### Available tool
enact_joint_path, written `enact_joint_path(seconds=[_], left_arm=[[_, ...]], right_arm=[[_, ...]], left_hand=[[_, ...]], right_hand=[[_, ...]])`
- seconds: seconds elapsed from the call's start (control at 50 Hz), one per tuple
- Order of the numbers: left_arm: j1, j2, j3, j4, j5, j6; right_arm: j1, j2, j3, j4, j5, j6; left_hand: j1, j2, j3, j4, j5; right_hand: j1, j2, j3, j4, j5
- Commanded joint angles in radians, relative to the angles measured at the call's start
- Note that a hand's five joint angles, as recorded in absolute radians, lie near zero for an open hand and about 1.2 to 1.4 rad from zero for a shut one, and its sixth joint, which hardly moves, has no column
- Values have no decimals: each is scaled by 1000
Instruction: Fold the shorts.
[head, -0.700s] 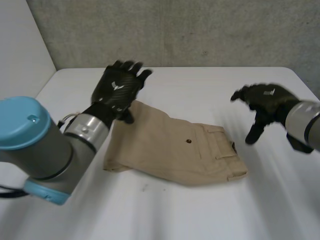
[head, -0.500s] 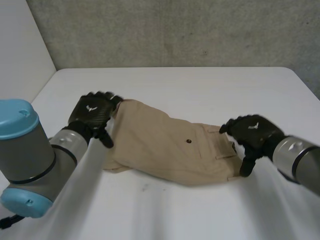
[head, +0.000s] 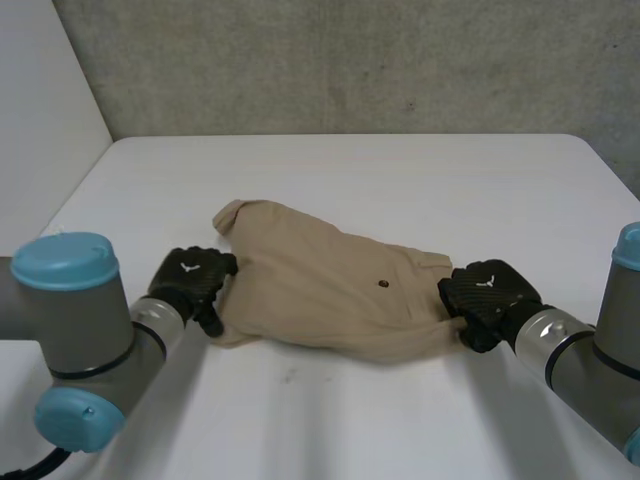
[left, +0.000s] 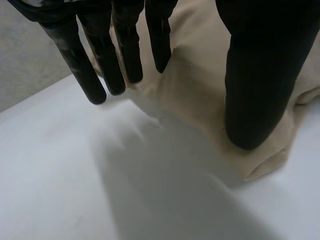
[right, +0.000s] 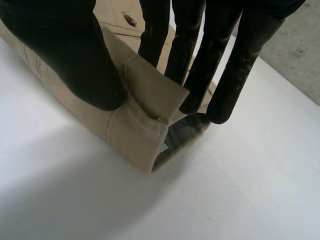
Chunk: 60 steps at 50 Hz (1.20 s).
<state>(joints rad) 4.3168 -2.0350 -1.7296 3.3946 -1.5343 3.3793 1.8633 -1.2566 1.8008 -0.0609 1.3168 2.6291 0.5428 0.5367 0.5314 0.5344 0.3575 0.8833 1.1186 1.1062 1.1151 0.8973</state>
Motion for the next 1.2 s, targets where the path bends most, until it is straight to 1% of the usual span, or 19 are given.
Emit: enact_joint_path(seconds=[0.02, 0.08, 0.14, 0.24, 0.34, 0.36, 0.5, 0.62, 0.72, 0.74, 0.78, 0.8, 0.82, 0.88, 0.9, 0.98, 1.1, 1.14, 1.2], left_arm=[[-67, -10, 16, 15, 0, -12], [-92, -8, 24, 22, -1, -14], [-106, 6, 44, 32, -7, -12], [-95, 56, 85, 34, -33, -11], [-55, 179, 114, 32, -81, -11], [-31, 262, 126, 32, -87, -9], [-12, 473, 156, 32, -84, -12], [-20, 530, 182, 23, -40, -11], [-17, 487, 170, 15, 19, -11], [-15, 423, 165, 12, 43, -9], [-17, 275, 177, -12, 63, 0], [-17, 274, 177, -12, 63, 0], [-19, 174, 203, -29, 59, 0], [-23, 70, 252, -40, 57, 2], [-23, 6, 287, -46, 56, 2], [-14, -98, 350, -43, 54, 3], [-8, -116, 387, -21, 37, 15], [-3, -90, 381, -23, 16, 17], [-11, -41, 364, -27, -4, 17]], right_arm=[[0, -50, 3, -22, 5, 15], [2, -72, 3, -25, 5, 20], [5, -157, -15, -27, 9, 41], [11, -261, -73, -25, 12, 86], [20, -386, -188, -20, 16, 129], [22, -414, -228, -19, 19, 135], [23, -452, -385, 4, 56, 175], [23, -397, -455, 98, 74, 175], [56, -281, -443, 112, 76, 178], [75, -250, -439, 112, 78, 180], [85, -232, -434, 110, 78, 180], [98, -189, -428, 110, 82, 180], [106, -132, -425, 110, 93, 177], [109, -41, -423, 110, 119, 172], [111, 13, -425, 110, 140, 170], [114, 124, -440, 99, 208, 166], [105, 169, -446, 49, 274, 170], [102, 169, -442, 43, 280, 170], [99, 166, -439, 42, 288, 173]], left_hand=[[421, 427, 433, 430, 432], [581, 587, 592, 589, 592], [853, 859, 865, 862, 864], [853, 860, 865, 862, 864], [853, 860, 865, 862, 864], [853, 860, 865, 862, 864], [853, 860, 865, 862, 864], [853, 860, 865, 862, 864], [853, 860, 865, 862, 864], [853, 860, 865, 862, 864], [711, 717, 722, 719, 722], [710, 716, 721, 718, 721], [597, 603, 608, 605, 607], [455, 461, 467, 464, 466], [283, 289, 295, 292, 294], [44, 50, 55, 53, 55], [-91, -85, -80, -83, -81], [-97, -91, -86, -89, -87], [-112, -106, -101, -104, -101]], right_hand=[[513, 278, 290, 281, 324], [513, 278, 290, 281, 324], [513, 278, 290, 281, 324], [513, 278, 290, 281, 324], [513, 278, 290, 281, 324], [513, 278, 290, 281, 324], [513, 278, 290, 281, 324], [513, 278, 290, 281, 324], [513, 278, 290, 281, 324], [513, 278, 290, 281, 324], [513, 278, 290, 281, 324], [513, 278, 290, 281, 324], [513, 278, 290, 281, 324], [513, 278, 290, 281, 324], [513, 278, 290, 281, 324], [513, 278, 290, 281, 324], [513, 278, 290, 281, 324], [-126, -361, -349, -358, -315], [-601, -836, -823, -832, -789]])
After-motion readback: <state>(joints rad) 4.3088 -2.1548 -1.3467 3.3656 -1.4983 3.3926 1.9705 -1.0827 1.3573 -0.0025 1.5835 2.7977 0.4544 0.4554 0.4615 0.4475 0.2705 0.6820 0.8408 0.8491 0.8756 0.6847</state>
